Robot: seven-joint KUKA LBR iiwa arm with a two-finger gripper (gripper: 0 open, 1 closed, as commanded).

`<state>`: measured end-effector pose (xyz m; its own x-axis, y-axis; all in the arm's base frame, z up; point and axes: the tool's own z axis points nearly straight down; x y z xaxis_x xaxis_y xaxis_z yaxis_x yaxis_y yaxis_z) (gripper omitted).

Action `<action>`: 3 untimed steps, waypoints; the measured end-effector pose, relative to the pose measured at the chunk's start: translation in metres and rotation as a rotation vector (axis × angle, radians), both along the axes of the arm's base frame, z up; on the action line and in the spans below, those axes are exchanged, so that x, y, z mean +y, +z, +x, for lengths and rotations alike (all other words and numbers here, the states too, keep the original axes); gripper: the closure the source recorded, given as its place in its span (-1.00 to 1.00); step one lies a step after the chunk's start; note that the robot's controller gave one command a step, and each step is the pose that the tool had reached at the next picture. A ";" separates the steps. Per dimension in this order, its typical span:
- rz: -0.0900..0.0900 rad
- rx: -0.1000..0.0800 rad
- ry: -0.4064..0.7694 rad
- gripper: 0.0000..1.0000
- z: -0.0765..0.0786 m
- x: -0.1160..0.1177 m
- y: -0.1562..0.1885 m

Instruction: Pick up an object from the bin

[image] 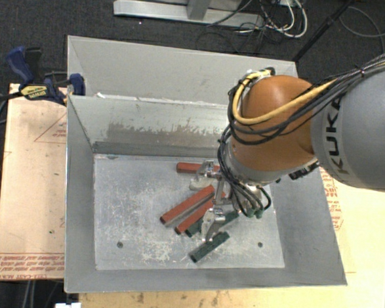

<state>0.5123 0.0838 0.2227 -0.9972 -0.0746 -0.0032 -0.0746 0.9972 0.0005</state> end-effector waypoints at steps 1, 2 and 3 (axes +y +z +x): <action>0.001 -0.003 0.091 -1.00 0.019 -0.007 -0.040; 0.002 -0.009 0.152 1.00 0.044 -0.001 -0.145; 0.002 -0.009 0.152 1.00 0.044 -0.001 -0.145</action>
Offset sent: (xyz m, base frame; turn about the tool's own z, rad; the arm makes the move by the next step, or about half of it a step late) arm 0.0389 -0.0028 -0.1527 -0.1540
